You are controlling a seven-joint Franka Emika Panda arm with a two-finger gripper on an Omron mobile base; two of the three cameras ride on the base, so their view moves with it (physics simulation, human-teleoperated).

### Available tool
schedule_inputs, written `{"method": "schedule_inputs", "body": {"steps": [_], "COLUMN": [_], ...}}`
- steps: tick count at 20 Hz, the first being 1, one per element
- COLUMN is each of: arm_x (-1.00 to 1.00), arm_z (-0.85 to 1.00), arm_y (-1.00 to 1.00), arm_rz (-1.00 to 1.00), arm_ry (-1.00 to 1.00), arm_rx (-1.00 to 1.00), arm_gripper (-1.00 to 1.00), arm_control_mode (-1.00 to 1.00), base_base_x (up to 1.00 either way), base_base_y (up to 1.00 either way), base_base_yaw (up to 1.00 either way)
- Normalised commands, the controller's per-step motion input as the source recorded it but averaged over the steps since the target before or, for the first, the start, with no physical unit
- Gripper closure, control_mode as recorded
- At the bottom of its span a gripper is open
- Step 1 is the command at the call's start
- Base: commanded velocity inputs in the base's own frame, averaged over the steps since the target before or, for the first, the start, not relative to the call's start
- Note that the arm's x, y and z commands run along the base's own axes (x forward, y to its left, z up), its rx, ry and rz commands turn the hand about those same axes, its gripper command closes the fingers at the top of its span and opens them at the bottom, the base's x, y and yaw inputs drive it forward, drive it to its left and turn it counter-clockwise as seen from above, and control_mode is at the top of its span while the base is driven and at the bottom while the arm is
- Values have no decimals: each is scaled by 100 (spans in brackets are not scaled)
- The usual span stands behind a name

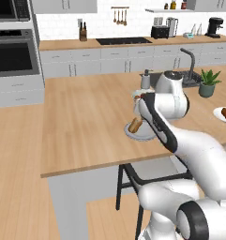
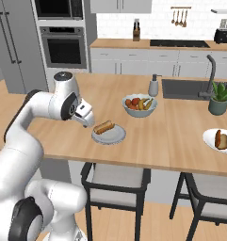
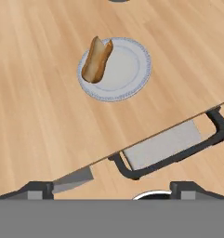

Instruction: Place one bun and one sausage from the bowl on each plate.

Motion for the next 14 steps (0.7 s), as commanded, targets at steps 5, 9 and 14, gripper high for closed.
{"method": "schedule_inputs", "body": {"steps": [5,9,14], "arm_x": [-40,0,0], "arm_z": [7,0,0], "arm_y": [0,0,0], "arm_rz": [0,0,0], "arm_ry": [-6,0,0], "arm_rx": [0,0,0], "arm_gripper": [-100,-100,-100], "arm_control_mode": [100,100,100], "base_base_x": [-60,-100,-25], "base_base_y": [-4,-77,-100], "base_base_yaw": [0,-9,-5]}}
